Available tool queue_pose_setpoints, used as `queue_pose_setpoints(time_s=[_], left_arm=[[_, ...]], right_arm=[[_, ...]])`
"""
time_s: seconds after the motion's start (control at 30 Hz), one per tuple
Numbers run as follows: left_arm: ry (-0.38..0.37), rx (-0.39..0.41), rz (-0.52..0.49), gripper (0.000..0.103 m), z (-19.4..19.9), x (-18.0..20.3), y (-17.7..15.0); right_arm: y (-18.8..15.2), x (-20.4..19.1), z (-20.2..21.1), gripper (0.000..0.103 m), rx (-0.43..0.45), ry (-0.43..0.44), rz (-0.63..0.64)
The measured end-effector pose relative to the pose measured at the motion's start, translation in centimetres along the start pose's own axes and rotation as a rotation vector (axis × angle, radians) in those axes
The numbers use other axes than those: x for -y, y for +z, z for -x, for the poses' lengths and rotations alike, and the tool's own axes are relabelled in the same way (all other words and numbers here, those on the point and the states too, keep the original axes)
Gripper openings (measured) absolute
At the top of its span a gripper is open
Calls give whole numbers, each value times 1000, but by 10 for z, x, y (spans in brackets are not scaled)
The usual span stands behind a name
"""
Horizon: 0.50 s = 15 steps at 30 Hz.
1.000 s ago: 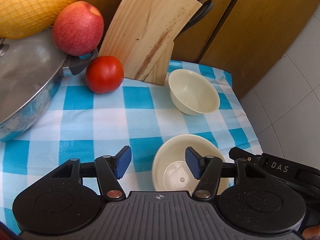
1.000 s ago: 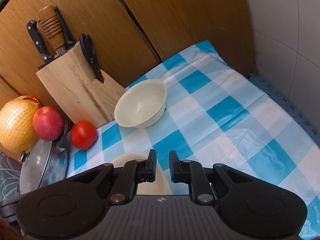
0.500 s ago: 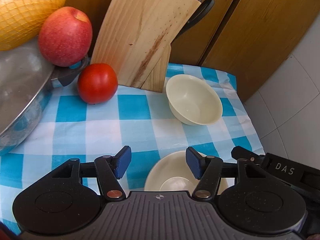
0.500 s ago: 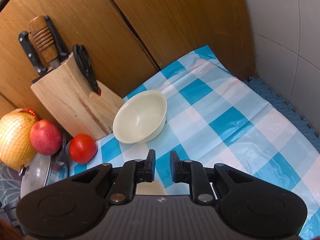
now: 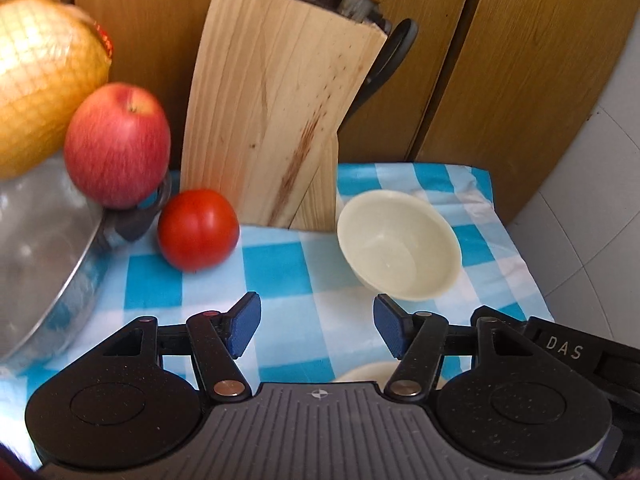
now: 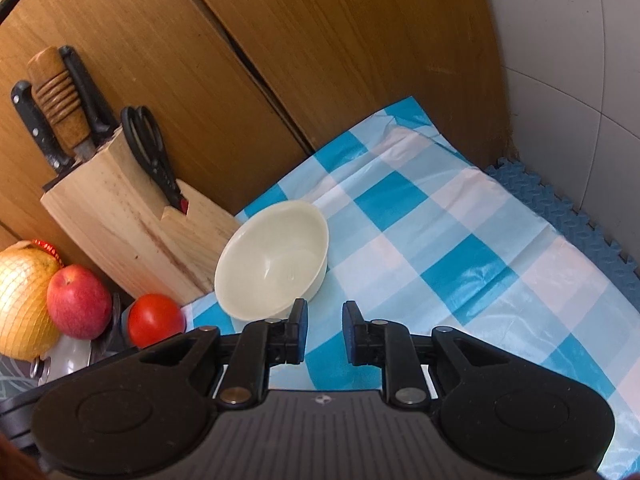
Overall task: Organize plates and bowls
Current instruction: 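Move both grippers toward the last cream bowl beside the knife block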
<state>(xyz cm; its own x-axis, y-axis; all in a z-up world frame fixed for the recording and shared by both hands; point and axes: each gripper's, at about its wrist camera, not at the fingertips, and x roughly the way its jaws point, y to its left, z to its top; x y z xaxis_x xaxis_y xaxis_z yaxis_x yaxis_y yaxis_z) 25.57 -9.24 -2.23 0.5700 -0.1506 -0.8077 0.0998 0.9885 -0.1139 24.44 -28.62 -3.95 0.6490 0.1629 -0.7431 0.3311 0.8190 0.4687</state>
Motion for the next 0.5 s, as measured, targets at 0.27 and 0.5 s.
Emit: queue_pose_setpoints(time_s=[0.27, 0.5], left_arm=[[-9, 24, 0, 71, -9, 0, 8], [-17, 19, -26, 72, -17, 4, 13]], right_arm=[[9, -3, -8, 20, 14, -9, 6], [14, -7, -21, 20, 9, -13, 2]])
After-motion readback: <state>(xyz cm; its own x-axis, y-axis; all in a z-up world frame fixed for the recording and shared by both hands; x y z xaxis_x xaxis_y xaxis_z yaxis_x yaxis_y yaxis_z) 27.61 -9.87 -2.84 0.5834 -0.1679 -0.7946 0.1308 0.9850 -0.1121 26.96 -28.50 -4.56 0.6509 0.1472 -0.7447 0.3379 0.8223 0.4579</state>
